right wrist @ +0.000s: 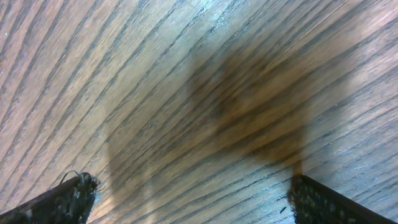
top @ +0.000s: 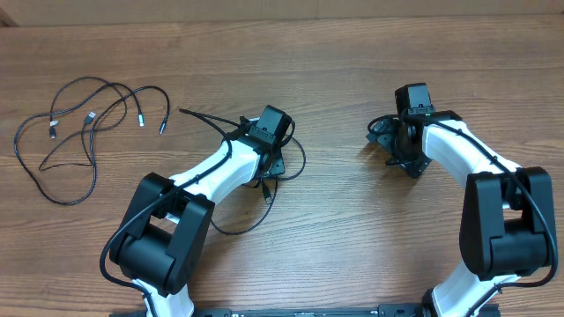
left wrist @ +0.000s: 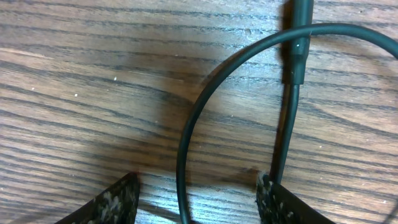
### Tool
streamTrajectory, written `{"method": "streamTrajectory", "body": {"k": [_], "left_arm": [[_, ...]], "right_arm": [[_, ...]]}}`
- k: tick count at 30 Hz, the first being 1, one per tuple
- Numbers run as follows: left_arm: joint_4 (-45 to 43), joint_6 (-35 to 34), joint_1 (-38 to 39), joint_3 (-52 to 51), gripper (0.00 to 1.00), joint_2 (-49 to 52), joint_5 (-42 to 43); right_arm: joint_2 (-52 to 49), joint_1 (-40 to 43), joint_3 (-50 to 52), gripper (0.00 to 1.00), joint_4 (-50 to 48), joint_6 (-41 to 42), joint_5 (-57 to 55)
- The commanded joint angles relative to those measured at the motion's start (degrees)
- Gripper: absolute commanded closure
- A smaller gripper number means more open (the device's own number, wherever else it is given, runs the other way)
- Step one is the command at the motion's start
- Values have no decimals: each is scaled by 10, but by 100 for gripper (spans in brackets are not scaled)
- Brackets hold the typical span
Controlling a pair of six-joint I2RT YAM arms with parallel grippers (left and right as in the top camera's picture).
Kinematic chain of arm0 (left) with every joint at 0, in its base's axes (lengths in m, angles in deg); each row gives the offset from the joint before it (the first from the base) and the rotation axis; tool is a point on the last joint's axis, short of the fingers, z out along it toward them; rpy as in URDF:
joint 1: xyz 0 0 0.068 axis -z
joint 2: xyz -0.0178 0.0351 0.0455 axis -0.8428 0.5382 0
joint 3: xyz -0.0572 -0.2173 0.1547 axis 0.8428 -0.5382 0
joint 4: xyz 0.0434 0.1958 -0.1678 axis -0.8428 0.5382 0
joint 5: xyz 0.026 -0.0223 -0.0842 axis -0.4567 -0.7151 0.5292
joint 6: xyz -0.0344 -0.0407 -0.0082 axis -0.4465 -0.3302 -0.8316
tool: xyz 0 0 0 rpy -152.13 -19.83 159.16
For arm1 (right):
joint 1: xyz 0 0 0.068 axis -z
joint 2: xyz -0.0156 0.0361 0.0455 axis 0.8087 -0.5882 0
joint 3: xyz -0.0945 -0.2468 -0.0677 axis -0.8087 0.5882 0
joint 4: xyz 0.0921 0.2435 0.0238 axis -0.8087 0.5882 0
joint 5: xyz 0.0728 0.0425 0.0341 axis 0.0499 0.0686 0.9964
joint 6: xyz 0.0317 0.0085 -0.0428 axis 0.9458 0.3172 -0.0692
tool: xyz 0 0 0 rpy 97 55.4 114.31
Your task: Untangle cables
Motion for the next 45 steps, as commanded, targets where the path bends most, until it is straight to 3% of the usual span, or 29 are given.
{"method": "streamTrajectory", "body": {"k": [1,17,37,45], "left_arm": [[-2,-4,-4,-5,37,6,2],[-2,-4,-4,-5,23,6,2],[-10,-4,-4,-5,26,6,-2],[-5,-4,-4,-5,32,6,1]], "right_arm": [[-16,1,12,0,1,-2,1],[-16,1,12,0,1,-2,1],[-16,1,12,0,1,-2,1],[-16,1,12,0,1,-2,1]]}}
